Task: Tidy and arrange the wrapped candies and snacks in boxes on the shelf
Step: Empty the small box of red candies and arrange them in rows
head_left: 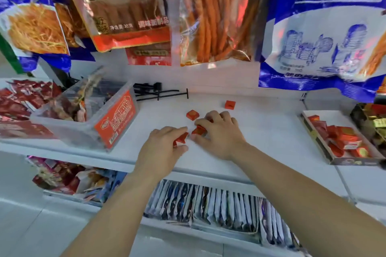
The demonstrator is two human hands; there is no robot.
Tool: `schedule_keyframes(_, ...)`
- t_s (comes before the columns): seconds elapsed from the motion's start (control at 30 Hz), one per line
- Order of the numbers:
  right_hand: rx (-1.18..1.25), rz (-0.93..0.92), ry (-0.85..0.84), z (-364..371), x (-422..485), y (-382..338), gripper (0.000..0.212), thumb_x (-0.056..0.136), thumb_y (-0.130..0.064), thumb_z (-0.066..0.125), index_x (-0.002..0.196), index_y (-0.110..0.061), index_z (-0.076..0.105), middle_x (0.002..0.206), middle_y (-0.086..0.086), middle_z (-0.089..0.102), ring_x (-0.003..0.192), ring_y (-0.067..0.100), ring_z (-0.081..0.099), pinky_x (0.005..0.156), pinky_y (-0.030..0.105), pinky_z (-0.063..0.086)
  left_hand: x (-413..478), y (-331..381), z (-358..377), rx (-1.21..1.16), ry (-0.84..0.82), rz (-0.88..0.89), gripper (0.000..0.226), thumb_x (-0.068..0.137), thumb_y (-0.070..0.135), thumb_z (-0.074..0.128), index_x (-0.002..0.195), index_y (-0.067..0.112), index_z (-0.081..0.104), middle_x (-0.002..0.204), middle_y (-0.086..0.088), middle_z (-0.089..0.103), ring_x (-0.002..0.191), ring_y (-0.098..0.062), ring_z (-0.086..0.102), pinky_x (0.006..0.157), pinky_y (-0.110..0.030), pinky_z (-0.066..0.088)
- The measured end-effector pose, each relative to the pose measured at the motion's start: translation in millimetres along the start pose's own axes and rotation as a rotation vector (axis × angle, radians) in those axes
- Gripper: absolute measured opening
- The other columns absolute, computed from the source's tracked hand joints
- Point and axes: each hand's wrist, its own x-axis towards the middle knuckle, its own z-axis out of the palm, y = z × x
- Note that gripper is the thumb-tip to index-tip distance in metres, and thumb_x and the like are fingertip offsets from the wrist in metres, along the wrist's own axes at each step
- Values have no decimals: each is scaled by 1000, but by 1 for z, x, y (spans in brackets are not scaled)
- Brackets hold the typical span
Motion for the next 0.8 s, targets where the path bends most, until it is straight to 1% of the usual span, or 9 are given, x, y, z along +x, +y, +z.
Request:
schedule_keyframes(0.1, 17, -2, 29, -4, -8, 11, 56, 88, -71, 42, 133, -37, 49, 130, -2, 48, 118, 29, 36, 99, 43, 38, 4, 3, 4, -12, 22, 42, 32, 92, 30, 67, 124, 33, 66, 115, 6, 64, 104, -22, 53, 87, -38, 49)
schedule_keyframes(0.17, 29, 4, 33, -9, -18, 22, 54, 86, -68, 46, 129, -36, 51, 127, -3, 50, 117, 28, 37, 99, 42, 39, 6, 7, 6, -21, 50, 41, 24, 92, 28, 67, 115, 32, 69, 106, 4, 65, 99, -22, 55, 83, -37, 50)
schedule_keyframes(0.23, 6, -18, 25, -13, -30, 32, 51, 87, -67, 45, 128, -38, 50, 125, -3, 49, 117, 28, 36, 99, 41, 40, 7, 12, 7, -44, 60, 29, 19, 92, 27, 66, 110, 31, 69, 100, 4, 64, 95, -20, 58, 81, -35, 50)
schedule_keyframes(0.3, -36, -61, 25, -15, -44, 39, 48, 88, -67, 43, 127, -39, 52, 121, -2, 46, 115, 26, 35, 97, 40, 40, 6, 19, 8, -70, 57, 33, 20, 93, 28, 65, 112, 32, 67, 101, 4, 63, 94, -19, 59, 82, -34, 51)
schedule_keyframes(0.4, -30, -39, 75, -17, -61, 50, 48, 86, -66, 42, 117, -32, 55, 112, -2, 43, 105, 22, 38, 91, 37, 43, 4, 32, 11, -83, 20, 50, 30, 93, 29, 65, 123, 33, 63, 109, 3, 62, 99, -20, 58, 87, -35, 50)
schedule_keyframes(0.53, -16, 4, 51, -24, -73, 59, 43, 88, -63, 46, 108, -26, 54, 105, -5, 51, 96, 18, 46, 82, 37, 48, 2, 48, 17, -111, -34, 78, 28, 92, 27, 66, 120, 31, 67, 106, 5, 61, 98, -18, 59, 87, -33, 48)
schedule_keyframes(0.6, 14, 28, 77, -28, -78, 61, 37, 88, -57, 50, 105, -24, 56, 101, -5, 56, 93, 18, 51, 77, 37, 51, 3, 57, 20, -146, -43, 82, 28, 92, 26, 66, 120, 31, 67, 106, 5, 61, 98, -17, 60, 90, -35, 49)
schedule_keyframes(0.7, 125, 81, 92, -36, -88, 69, 26, 89, -46, 55, 98, -23, 59, 91, -3, 58, 84, 19, 54, 72, 34, 50, 3, 75, 26, -162, -44, 107, 29, 93, 27, 66, 121, 32, 67, 107, 7, 62, 99, -15, 60, 91, -34, 49)
schedule_keyframes(0.8, 174, 106, 97, -49, -104, 82, 24, 88, -44, 58, 96, -22, 62, 89, -3, 58, 82, 20, 57, 70, 33, 49, 4, 97, 32, -198, -41, 135, 28, 93, 30, 66, 121, 34, 67, 107, 9, 62, 98, -11, 60, 90, -30, 49)
